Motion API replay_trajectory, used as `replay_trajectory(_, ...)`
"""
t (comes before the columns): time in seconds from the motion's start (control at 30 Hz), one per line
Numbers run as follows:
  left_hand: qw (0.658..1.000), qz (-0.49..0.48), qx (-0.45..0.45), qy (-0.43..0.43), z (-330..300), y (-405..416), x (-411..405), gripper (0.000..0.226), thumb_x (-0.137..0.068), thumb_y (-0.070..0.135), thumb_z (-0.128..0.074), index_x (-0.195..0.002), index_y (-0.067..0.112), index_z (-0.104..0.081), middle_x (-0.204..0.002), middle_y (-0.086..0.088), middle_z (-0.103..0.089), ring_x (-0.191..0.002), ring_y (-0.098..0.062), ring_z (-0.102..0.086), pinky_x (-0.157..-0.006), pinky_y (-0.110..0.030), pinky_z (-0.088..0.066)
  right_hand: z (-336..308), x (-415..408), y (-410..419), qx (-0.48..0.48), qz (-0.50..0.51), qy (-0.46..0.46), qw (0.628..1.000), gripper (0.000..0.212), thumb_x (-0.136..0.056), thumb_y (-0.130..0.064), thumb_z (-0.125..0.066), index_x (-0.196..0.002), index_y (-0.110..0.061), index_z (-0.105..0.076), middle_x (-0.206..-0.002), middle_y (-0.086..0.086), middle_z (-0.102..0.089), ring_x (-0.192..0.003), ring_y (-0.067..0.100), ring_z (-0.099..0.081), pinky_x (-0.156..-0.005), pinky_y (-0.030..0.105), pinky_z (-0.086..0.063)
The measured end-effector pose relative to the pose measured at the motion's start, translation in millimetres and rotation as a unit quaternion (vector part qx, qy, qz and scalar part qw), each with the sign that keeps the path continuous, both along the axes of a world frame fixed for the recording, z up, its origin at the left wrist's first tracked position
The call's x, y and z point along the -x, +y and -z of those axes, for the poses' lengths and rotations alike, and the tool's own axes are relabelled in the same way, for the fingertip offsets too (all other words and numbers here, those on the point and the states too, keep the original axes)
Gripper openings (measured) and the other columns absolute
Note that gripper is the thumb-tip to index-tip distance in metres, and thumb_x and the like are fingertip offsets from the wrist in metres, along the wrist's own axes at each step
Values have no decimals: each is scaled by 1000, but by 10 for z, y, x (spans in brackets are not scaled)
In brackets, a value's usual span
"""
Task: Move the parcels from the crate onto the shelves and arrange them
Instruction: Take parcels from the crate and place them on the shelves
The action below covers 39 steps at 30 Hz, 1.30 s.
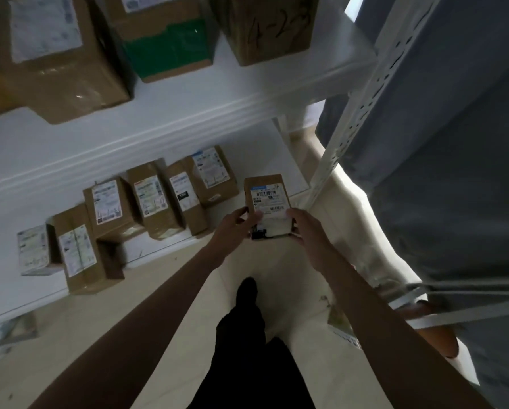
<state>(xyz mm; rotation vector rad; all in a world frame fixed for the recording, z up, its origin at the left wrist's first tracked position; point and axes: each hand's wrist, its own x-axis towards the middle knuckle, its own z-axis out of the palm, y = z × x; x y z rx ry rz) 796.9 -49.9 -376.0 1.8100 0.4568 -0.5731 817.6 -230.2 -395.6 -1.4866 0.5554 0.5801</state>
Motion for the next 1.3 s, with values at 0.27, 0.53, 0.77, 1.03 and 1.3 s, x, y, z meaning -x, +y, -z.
replay_trajectory(0.27,999,-34,-6,0,1294,128,-808,33,-95,47,-55,-124,31,-56,-106,4,-66,-82,-11,-60,-80,-29,-50,1311,-1020,302,75,-57,-9,996,11,-95,-30,-55,-93,-23,-63,-104,4,-62,-105,25,-61,-91,39,-52)
replay_trajectory(0.53,997,-47,55,6,1482,211,-951,20,-98,37,-56,-116,30,-52,-114,6,-60,-92,-4,-57,-81,-22,-41,1660,-1359,422,149,-127,-51,979,33,-95,-22,-49,-120,-5,-62,-98,4,-56,-93,20,-51,-81,31,-39)
replay_trajectory(0.77,997,-38,12,64,761,397,-495,9,-97,29,-59,-96,20,-58,-97,-1,-62,-89,-16,-55,-74,-19,-45,1038,-1033,289,202,-173,-13,964,39,-94,-27,-59,-131,-17,-55,-111,6,-57,-98,22,-55,-86,38,-48)
replay_trajectory(1.03,971,128,-189,71,-477,604,400,55,-98,43,-51,-140,7,-48,-147,-10,-45,-138,-27,-39,-112,-35,-29,-271,-268,290,228,-390,-25,892,30,-93,-27,-62,-122,-20,-58,-120,8,-59,-92,21,-59,-62,25,-47)
replay_trajectory(1.3,948,93,-286,103,-1489,1093,1755,54,-94,50,-56,-138,20,-47,-137,-5,-56,-129,-23,-49,-106,-32,-38,-1413,482,1036,296,-622,-162,707,39,-92,-22,-65,-129,-15,-57,-128,9,-60,-107,26,-63,-87,36,-54)
